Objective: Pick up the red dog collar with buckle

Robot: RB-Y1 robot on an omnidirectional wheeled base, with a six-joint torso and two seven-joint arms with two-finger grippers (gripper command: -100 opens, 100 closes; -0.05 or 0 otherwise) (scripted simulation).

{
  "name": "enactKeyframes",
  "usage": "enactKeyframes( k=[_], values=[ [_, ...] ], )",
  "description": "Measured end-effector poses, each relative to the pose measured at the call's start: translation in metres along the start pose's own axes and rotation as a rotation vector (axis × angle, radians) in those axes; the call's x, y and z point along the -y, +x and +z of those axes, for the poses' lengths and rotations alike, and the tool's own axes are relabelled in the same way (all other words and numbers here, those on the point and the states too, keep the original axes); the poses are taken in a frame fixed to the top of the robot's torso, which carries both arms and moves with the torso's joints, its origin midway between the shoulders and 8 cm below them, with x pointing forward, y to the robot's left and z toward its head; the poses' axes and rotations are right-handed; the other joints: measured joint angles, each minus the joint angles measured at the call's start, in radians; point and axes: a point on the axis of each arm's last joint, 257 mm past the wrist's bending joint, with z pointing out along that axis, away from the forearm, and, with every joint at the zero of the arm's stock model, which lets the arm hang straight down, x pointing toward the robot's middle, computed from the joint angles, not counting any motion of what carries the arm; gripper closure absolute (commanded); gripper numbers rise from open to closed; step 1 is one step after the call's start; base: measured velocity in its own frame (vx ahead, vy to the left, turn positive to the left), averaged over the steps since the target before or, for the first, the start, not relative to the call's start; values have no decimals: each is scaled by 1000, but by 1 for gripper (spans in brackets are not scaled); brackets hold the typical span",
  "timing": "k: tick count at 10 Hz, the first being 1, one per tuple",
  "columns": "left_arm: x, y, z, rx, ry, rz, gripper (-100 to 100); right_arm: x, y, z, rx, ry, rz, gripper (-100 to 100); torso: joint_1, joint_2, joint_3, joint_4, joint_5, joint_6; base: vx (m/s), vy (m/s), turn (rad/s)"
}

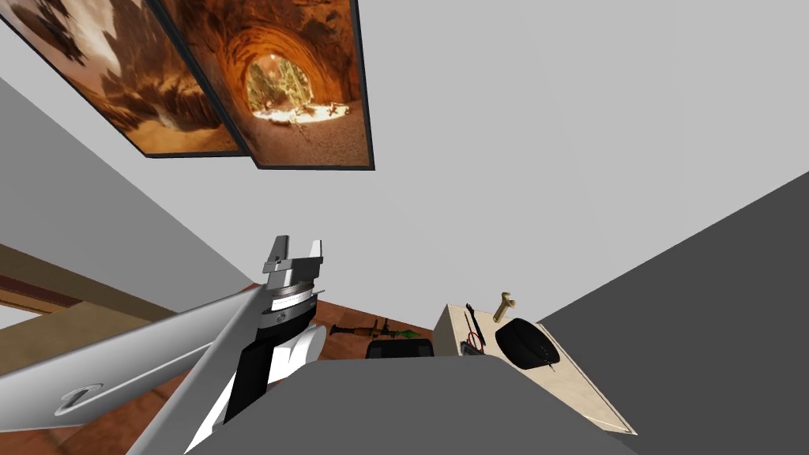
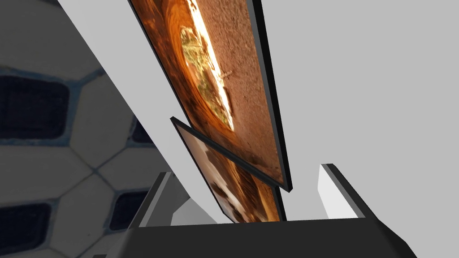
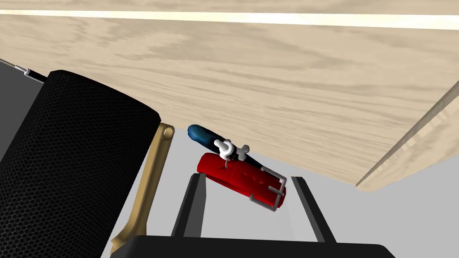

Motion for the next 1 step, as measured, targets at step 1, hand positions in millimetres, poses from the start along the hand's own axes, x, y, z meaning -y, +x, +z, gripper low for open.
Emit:
enactKeyframes(
  k=[1],
  values=[
    [0, 0, 0, 0, 0, 0, 0, 0, -1, 0, 0, -1, -2, 0, 0, 0, 0, 0, 0, 0, 0, 0, 0]
  ],
)
